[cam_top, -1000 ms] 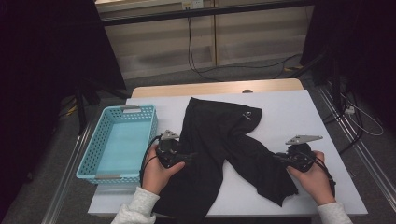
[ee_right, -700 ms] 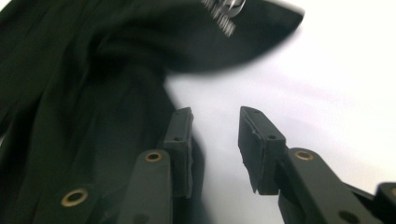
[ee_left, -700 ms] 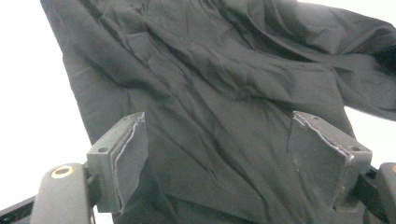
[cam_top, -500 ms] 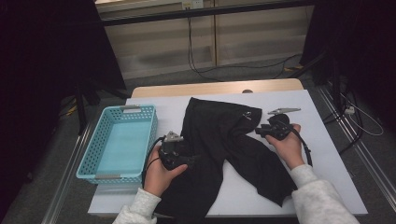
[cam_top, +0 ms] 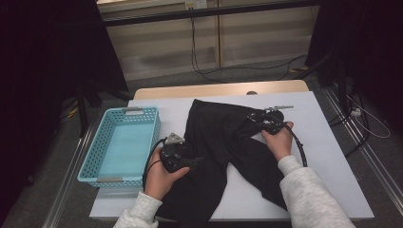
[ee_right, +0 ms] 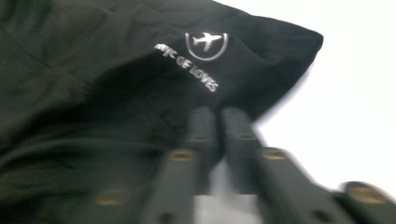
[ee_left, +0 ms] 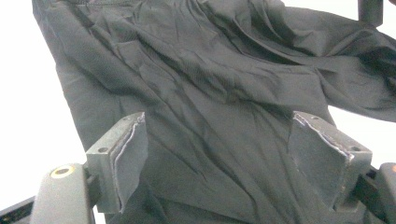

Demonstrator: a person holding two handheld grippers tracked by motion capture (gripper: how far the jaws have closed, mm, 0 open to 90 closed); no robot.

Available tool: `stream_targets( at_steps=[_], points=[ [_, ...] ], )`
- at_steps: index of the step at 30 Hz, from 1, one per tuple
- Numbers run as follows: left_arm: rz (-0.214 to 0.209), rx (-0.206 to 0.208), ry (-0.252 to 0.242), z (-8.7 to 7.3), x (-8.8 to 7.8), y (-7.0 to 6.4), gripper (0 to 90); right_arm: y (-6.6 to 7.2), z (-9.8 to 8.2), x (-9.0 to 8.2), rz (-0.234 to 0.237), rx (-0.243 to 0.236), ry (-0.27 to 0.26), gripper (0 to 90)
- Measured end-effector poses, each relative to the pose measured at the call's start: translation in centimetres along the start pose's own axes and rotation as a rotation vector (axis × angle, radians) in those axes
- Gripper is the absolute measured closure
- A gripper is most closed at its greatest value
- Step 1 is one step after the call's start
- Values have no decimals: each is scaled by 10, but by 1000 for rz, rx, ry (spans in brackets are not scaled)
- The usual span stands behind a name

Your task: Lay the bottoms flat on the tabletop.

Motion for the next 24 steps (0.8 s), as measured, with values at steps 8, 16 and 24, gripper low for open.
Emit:
stream_targets(
  at_steps=[8, 16, 24],
  points=[
    [0, 2, -1, 1, 2, -2, 210, -23, 11, 5, -14, 17, -32, 885],
    [-2, -1, 11, 2, 6, 1, 210, -61, 40, 19, -139, -26, -61, 883],
    [-16, 1, 11, 2, 5, -1, 210, -57, 22, 1, -42, -20, -30, 647]
  ],
)
Point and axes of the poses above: each handheld gripper's, and its own axes: x roughly forward along the jaws, z roughly out of its top, y roughly to its left, the point moved 1 cm from there along x, roughly forward along the jaws, and after that the axes turned 4 degrees about -x, right-handed, at the moved point
